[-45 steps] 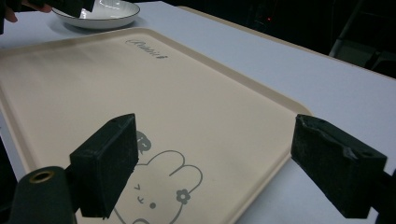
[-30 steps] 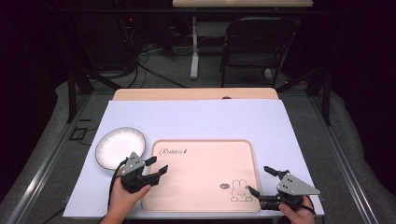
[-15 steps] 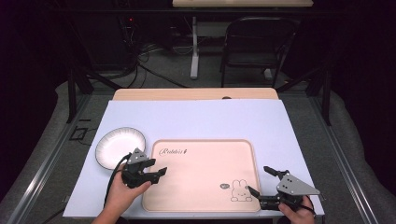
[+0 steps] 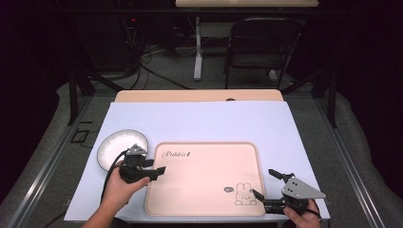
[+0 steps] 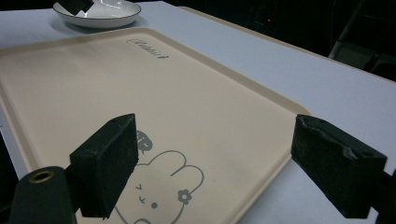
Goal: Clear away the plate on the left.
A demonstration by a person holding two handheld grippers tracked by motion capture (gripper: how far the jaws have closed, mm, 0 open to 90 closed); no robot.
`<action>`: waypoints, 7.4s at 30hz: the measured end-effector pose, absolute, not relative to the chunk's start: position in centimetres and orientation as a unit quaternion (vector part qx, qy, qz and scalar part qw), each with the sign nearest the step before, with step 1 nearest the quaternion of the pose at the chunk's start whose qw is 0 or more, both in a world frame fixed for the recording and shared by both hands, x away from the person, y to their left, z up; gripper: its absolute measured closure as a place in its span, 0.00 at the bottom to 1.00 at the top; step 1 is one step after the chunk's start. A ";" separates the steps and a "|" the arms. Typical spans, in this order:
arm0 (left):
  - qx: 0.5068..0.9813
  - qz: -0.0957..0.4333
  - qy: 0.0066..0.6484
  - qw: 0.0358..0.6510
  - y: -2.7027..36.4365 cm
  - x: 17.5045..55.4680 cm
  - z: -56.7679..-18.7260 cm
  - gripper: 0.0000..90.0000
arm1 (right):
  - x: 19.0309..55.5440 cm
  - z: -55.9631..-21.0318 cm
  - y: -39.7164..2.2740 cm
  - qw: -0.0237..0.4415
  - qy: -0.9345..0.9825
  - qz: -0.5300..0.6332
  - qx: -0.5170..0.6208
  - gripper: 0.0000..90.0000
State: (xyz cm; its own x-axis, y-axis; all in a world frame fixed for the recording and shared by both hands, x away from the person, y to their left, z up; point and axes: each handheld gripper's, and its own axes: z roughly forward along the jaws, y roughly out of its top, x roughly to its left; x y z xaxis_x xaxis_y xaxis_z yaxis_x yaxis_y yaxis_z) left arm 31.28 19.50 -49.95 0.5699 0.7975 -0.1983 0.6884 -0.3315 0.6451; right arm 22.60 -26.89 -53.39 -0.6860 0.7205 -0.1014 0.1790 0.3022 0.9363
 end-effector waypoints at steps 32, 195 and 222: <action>0.788 0.059 0.530 0.306 22.6 33.9 -46.9 0.42 | 22.6 -53.4 -26.9 0.263 0.763 0.511 0.297 0.16; 0.568 -0.093 0.779 0.248 38.8 40.7 -52.1 0.90 | 22.7 -53.4 -26.8 0.260 0.766 0.509 0.293 0.16; 0.589 -0.078 0.771 0.227 37.5 41.2 -49.2 0.94 | 22.7 -53.4 -26.8 0.261 0.766 0.509 0.294 0.16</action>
